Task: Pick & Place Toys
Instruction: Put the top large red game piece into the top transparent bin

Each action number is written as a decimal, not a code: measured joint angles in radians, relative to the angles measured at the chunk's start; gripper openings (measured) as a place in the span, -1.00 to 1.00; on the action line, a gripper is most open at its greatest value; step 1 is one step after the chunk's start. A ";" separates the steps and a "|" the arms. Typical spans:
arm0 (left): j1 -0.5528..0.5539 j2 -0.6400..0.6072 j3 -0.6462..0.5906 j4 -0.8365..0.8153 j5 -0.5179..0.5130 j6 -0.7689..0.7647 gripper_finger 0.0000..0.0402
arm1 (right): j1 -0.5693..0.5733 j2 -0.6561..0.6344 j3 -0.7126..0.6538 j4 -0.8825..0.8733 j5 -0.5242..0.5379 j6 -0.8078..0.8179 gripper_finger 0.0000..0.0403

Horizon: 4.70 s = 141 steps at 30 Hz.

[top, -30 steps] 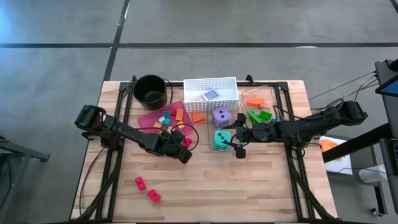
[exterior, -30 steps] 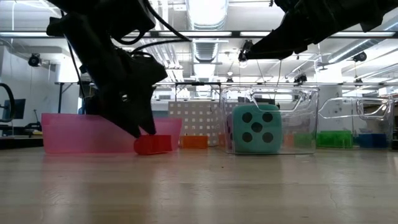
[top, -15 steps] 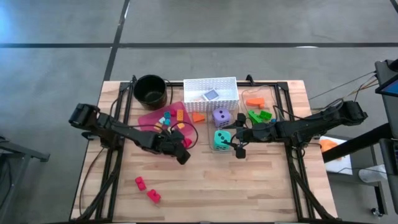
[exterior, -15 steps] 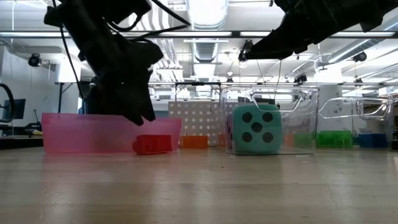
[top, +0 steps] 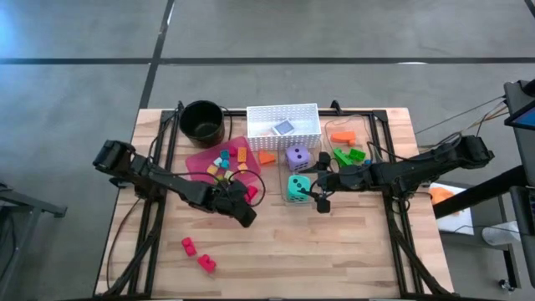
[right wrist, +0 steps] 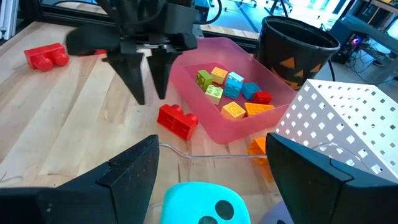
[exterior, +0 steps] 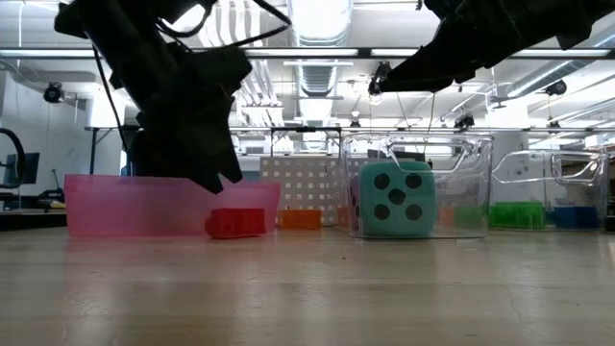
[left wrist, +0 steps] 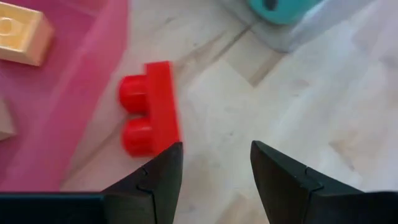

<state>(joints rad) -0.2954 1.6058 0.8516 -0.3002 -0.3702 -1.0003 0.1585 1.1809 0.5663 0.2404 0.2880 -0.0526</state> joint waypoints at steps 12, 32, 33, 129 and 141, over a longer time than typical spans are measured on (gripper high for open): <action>-0.037 0.073 0.000 -0.034 -0.032 -0.205 -0.05 | 0.000 0.000 0.000 0.001 0.000 0.000 0.46; -0.033 0.156 -0.003 -0.037 -0.170 -0.118 -0.05 | 0.000 0.000 0.000 0.000 0.000 0.000 0.46; -0.031 0.158 -0.003 -0.036 -0.170 -0.114 -0.05 | 0.000 0.000 0.000 0.000 0.000 0.000 0.46; 0.062 0.102 0.241 0.329 -0.154 1.209 -0.06 | 0.000 0.199 0.001 0.226 0.008 -0.189 0.46; 0.061 0.102 0.241 0.324 -0.151 1.202 -0.06 | 0.001 0.179 0.000 0.265 -0.101 -0.195 0.46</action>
<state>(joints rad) -0.2340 1.7077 1.0927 0.0239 -0.5209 0.2016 0.1592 1.3597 0.5667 0.5049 0.1874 -0.2474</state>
